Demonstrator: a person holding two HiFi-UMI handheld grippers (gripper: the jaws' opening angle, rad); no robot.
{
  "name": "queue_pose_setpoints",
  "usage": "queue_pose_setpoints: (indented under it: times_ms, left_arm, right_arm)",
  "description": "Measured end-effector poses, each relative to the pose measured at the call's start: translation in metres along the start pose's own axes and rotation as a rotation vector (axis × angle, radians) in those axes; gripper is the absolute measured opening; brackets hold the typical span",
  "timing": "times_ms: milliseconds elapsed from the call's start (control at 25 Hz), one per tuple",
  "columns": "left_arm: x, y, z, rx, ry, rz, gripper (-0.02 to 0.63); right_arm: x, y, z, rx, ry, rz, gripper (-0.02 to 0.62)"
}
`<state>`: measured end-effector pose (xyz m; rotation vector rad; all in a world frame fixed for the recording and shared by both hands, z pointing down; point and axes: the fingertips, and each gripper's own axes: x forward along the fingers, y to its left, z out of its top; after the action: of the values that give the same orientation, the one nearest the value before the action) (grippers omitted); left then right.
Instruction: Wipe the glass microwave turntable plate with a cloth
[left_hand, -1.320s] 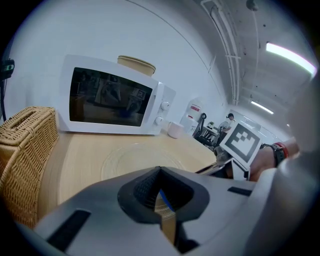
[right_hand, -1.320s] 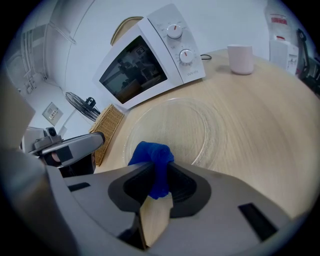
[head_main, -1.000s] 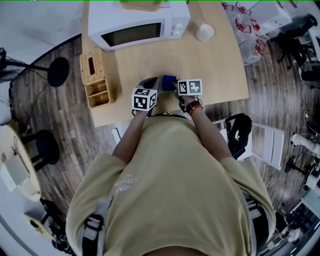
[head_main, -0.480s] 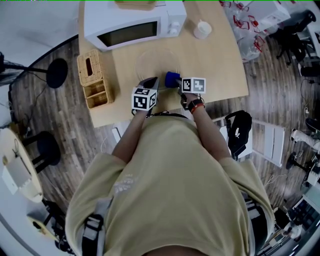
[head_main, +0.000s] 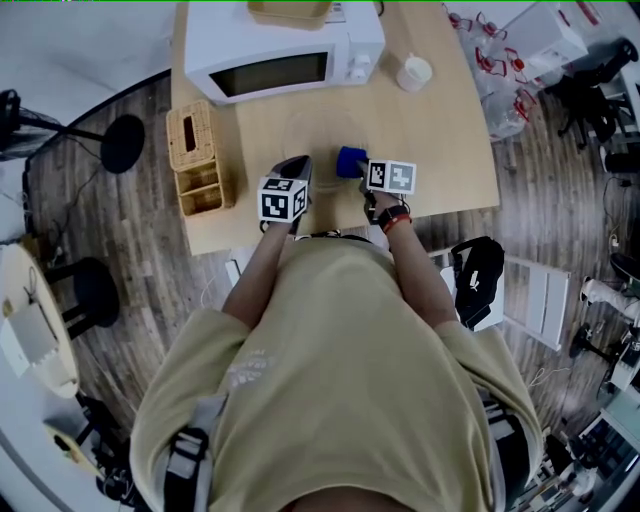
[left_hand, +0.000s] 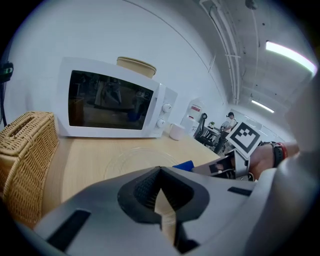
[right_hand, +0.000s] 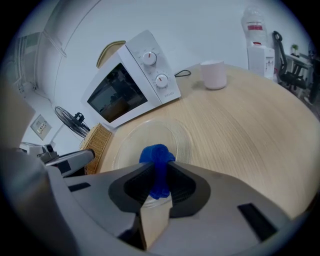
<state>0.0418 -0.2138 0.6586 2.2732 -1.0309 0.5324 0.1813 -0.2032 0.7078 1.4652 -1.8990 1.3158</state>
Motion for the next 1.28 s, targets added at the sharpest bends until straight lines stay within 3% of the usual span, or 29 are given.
queue_pose_setpoints:
  times_ms: [120, 280, 800, 1280]
  left_arm:
    - [-0.006, 0.008, 0.013, -0.001, -0.024, 0.014, 0.018]
    - [-0.015, 0.021, 0.044, 0.010, -0.075, 0.026, 0.018]
    - [-0.081, 0.052, 0.183, 0.124, -0.360, 0.174, 0.018]
    - [-0.136, 0.040, 0.265, 0.246, -0.547, 0.248, 0.018]
  right_arm:
    - [-0.008, 0.014, 0.025, -0.030, -0.063, 0.009, 0.089]
    - [-0.022, 0.041, 0.067, -0.151, -0.160, 0.007, 0.086]
    - [-0.094, 0.141, 0.190, -0.453, -0.526, 0.001, 0.083]
    - [-0.157, 0.199, 0.249, -0.553, -0.756, 0.027, 0.083]
